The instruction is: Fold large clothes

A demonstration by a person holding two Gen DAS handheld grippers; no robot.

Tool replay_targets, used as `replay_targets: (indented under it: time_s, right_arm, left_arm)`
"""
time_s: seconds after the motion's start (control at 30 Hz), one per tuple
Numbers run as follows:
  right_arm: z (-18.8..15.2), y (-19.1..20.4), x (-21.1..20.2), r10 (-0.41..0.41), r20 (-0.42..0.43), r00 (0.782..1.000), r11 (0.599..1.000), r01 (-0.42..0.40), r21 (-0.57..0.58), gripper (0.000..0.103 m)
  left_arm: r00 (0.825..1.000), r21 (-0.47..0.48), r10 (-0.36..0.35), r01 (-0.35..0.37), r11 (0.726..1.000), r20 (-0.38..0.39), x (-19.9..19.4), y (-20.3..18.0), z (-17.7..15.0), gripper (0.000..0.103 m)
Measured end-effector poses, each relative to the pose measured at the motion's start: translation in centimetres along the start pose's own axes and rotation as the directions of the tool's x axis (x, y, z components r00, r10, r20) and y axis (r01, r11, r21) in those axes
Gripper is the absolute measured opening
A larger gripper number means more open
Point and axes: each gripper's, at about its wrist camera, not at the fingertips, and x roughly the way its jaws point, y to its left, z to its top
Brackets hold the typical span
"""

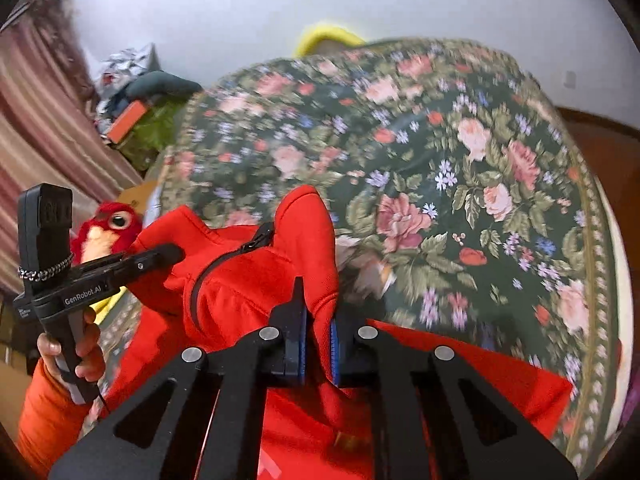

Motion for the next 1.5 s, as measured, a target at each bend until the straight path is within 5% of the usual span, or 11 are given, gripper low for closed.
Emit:
replay_targets:
  time_s: [0.13,0.4,0.67,0.9,1.0,1.27,1.5]
  right_arm:
    - [-2.2,2.0,-4.2,0.043,0.043,0.998,0.999,-0.042,-0.023,0.008]
    - [-9.8,4.6,-7.6,0.058,-0.028,0.998,0.997,-0.059,-0.049,0.008]
    - [-17.6,4.5,-6.7,0.007,-0.13,0.991,1.0,-0.008,-0.011,0.008]
    - [-21.8,4.1,-6.9,-0.05,-0.153,0.987,0.998,0.053,0.016,0.013]
    - [-22.8,4.6,-7.8,-0.064,-0.145,0.987,0.998,0.065,0.002,0.016]
    - [-25.0,5.1,-10.0,-0.07,-0.16,0.985,0.998,0.068,-0.018,0.018]
    - [-24.2,5.2,-13.5,-0.065,-0.108,0.992,0.998,0.064,-0.009,0.018]
  left_arm:
    - [0.999,0.042,-0.023,0.022,0.999,0.035,-5.3,-2.0,-2.9,0.013]
    - [1.0,0.143,0.018,-0.018,0.99,0.002,-10.5,-6.4,-11.0,0.013]
    - [0.99,0.171,0.109,-0.092,0.981,-0.094,-9.6,-7.9,-20.3,0.017]
    - [0.965,0.271,0.234,-0.196,0.942,-0.115,-9.2,-9.1,-26.3,0.022]
    - [0.954,0.308,0.284,-0.243,0.92,-0.094,-9.8,-9.4,-27.3,0.022]
    - [0.956,0.202,0.269,-0.242,0.949,-0.119,-12.3,-7.4,-28.4,0.027]
    - [0.96,0.184,0.27,-0.253,0.95,-0.074,-16.7,-7.0,-27.8,0.051]
